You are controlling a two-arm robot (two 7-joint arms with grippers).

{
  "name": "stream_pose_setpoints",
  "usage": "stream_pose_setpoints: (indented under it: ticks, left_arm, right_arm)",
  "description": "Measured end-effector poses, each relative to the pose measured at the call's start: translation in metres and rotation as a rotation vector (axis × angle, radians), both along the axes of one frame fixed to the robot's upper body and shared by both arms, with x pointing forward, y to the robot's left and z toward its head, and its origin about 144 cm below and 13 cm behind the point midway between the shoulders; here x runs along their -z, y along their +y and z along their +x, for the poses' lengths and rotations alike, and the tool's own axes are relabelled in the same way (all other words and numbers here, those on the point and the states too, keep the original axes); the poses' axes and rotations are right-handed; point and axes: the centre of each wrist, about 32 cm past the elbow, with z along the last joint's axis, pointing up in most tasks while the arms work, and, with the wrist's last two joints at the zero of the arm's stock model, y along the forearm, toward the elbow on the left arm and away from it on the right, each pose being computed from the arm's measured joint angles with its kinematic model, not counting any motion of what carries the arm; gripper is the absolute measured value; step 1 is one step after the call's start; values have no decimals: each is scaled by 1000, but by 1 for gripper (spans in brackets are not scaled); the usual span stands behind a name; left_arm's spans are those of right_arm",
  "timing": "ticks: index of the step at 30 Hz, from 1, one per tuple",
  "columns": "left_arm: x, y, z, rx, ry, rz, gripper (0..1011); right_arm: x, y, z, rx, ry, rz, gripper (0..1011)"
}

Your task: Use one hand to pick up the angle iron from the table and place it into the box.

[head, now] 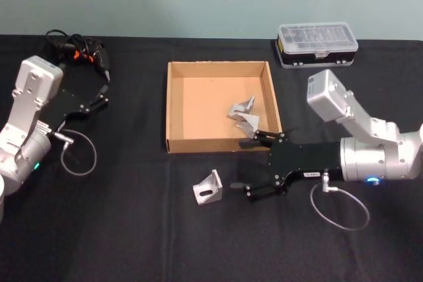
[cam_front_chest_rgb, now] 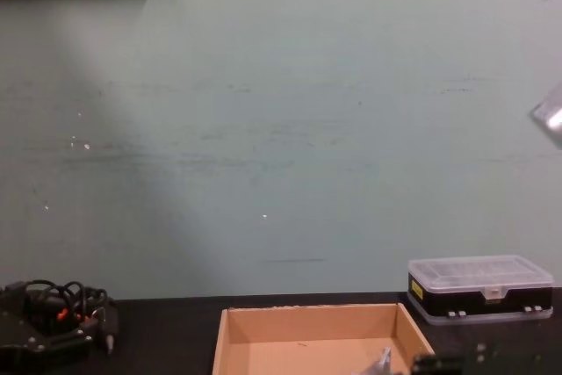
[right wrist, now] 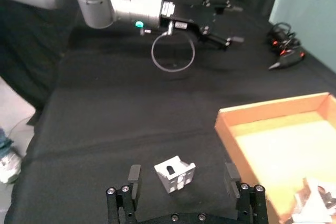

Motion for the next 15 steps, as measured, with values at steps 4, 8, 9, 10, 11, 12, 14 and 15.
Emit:
stream_pose_setpoints:
  ticks: [4,8,9,10,11,12,14,15]
  left_arm:
    - [0,0,0,0,0,0,1000]
    - [0,0,0,0,0,0,1000]
    - [0,0,0,0,0,0,1000]
    - [0,0,0,0,0,0,1000]
    - [0,0,0,0,0,0,1000]
    - [0,0,0,0,0,0,1000]
    - [0,0,0,0,0,0,1000]
    - [0,0,0,0,0,0,1000]
  right_arm:
    - [7,4,4,-13,14,-14,1000]
    - [12,9,9,-28,20,-27,1000]
    - [12,10,9,-32,21,-29,1000]
    - [13,11,10,-34,22,-30,1000]
    - [14,11,11,-36,22,-32,1000]
    - [15,13,13,-40,24,-34,1000]
    - [17,15,14,-44,25,-36,1000]
    - [18,18,15,-50,25,-37,1000]
